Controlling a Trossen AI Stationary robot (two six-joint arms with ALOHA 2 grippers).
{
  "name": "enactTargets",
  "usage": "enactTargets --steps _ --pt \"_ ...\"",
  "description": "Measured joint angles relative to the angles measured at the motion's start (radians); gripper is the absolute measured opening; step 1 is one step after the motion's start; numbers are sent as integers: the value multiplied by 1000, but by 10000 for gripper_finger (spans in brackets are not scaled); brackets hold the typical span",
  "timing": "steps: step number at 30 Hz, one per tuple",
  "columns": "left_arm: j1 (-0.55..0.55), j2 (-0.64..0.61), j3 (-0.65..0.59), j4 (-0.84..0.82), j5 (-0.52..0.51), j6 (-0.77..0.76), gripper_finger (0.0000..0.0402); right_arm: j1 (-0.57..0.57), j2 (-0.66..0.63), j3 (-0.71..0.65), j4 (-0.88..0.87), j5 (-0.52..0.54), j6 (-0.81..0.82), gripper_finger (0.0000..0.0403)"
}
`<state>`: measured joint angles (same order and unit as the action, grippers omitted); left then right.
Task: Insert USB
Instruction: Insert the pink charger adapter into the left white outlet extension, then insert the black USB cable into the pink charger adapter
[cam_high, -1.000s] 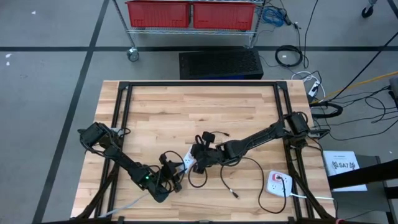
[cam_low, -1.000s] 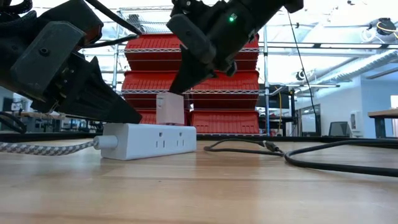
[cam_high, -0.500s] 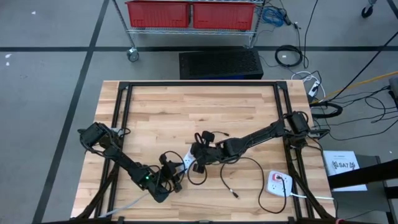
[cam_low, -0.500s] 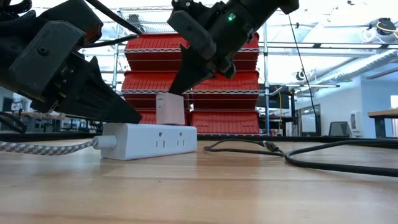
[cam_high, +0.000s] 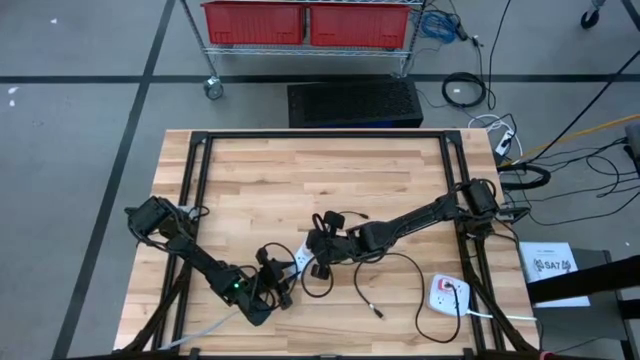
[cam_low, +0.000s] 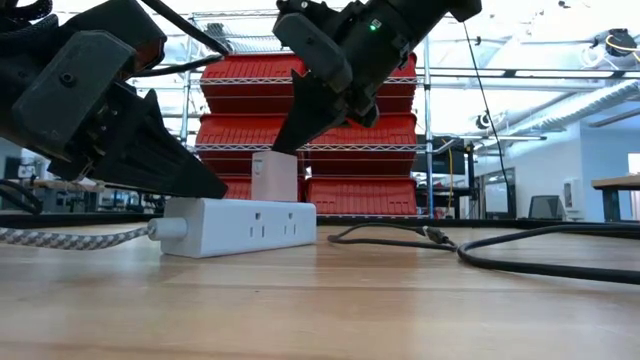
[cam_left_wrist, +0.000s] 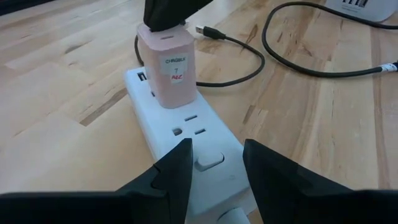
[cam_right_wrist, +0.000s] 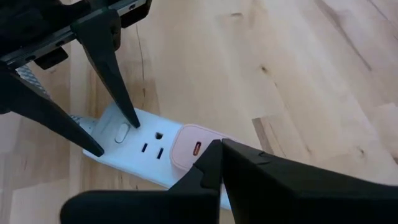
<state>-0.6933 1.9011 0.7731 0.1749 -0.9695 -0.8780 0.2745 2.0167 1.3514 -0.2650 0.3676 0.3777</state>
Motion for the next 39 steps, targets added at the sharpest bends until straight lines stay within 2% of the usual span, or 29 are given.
enactTargets --steps 7,13,16,20,25,32,39 --pt "0 0 0 0 1 0 153 3 -31 10 -6 14 2 4" --pt "3 0 0 2 6 0 153 10 -118 20 -79 -26 -38 38" --pt "3 0 0 2 6 0 153 9 -192 28 -206 -11 -72 60" --pt "3 0 0 2 6 0 153 -4 -255 26 -464 3 -53 90" --pt "3 0 0 2 6 0 153 -71 -270 15 -661 -37 -42 121" --pt "2 0 0 1 7 1 153 -252 -255 -165 -562 -264 -129 160" --pt "3 0 0 1 8 11 153 -394 -255 -250 -451 -293 -249 208"
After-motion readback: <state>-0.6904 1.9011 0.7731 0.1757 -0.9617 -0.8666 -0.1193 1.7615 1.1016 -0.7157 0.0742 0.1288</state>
